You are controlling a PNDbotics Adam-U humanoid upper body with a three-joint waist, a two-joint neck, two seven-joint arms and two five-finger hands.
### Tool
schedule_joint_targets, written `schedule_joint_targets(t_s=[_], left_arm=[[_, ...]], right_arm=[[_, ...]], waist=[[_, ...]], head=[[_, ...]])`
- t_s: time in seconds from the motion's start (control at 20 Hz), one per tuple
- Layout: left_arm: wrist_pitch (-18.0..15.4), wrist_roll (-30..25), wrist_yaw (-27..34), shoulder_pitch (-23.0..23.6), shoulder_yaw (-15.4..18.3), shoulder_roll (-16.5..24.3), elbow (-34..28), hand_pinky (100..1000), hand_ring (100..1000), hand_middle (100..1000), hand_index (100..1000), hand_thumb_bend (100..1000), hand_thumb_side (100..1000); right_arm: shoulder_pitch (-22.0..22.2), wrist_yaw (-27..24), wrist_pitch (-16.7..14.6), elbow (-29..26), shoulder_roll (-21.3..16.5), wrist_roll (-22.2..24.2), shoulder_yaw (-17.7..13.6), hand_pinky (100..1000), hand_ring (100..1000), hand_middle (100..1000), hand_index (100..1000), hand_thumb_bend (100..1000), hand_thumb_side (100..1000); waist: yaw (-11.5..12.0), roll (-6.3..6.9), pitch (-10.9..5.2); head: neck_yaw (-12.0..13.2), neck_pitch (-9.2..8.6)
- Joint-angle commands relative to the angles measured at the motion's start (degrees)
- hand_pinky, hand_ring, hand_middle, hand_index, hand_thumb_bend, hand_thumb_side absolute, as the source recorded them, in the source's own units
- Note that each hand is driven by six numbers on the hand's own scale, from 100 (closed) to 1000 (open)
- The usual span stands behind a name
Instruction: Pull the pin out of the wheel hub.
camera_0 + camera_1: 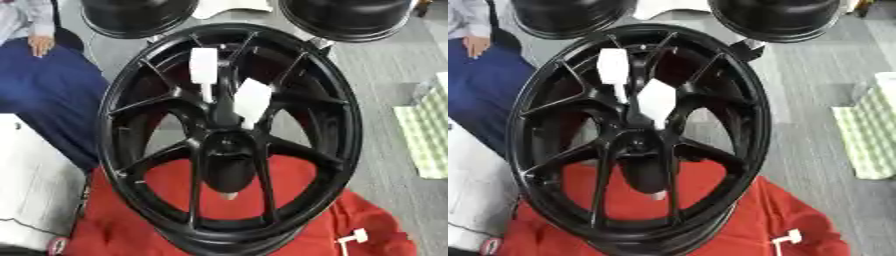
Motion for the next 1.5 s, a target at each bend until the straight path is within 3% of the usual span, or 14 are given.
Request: schedule_joint_targets(t_s=[0.05,0.15,0.4,0.75,1.05,1.5], left_arm=[[-4.83,-4.48,-0.75,-1.25,-0.24,1.21,0.01,860,773,744,837,100,342],[-5.07,-4.48,-1.78,-1.18,-0.98,1.21,-0.41,861,781,755,850,100,330],[-4.87,-4.48,-3.85,-0.55,-3.31,1.47,-2.31,866,818,772,878,100,398],[0.45,1.33,-7.27,-1.61,-7.60,0.68,-5.19,859,825,766,880,100,340],[2.23,0.90,-10.05,-5.53,-12.16,-2.99,-2.75,860,834,784,881,100,418],[4.77,-1.32,-13.16,-11.68,-16.04,-10.15,4.31,869,838,783,889,100,500]], right_arm=[[-0.82,0.04,1.13,-1.04,-1.29,-1.35,-0.41,442,658,533,716,100,512],[-0.84,-0.03,1.13,-1.04,-1.25,-1.39,-0.39,441,658,532,716,100,513],[-1.02,-0.14,1.02,-1.04,-1.09,-1.45,-0.22,441,657,532,715,100,514],[-1.28,-0.25,0.80,-1.04,-0.94,-1.42,0.04,440,656,531,714,100,517],[-1.37,-0.51,0.58,-1.04,-0.73,-1.45,0.24,439,655,530,713,100,523],[-1.47,-0.86,0.33,-1.04,-0.35,-1.77,0.41,438,652,527,712,100,528]], waist=[[-0.02,0.02,-0.70],[-0.06,0.04,-0.66],[-0.17,0.11,-0.58],[-0.32,0.29,-0.50],[-0.54,0.37,-0.44],[-0.75,0.38,-0.40]], head=[[-0.06,-0.41],[-0.12,-0.42],[-0.18,-0.56],[-0.40,-0.68],[-0.32,-0.69],[-0.67,-0.55]])
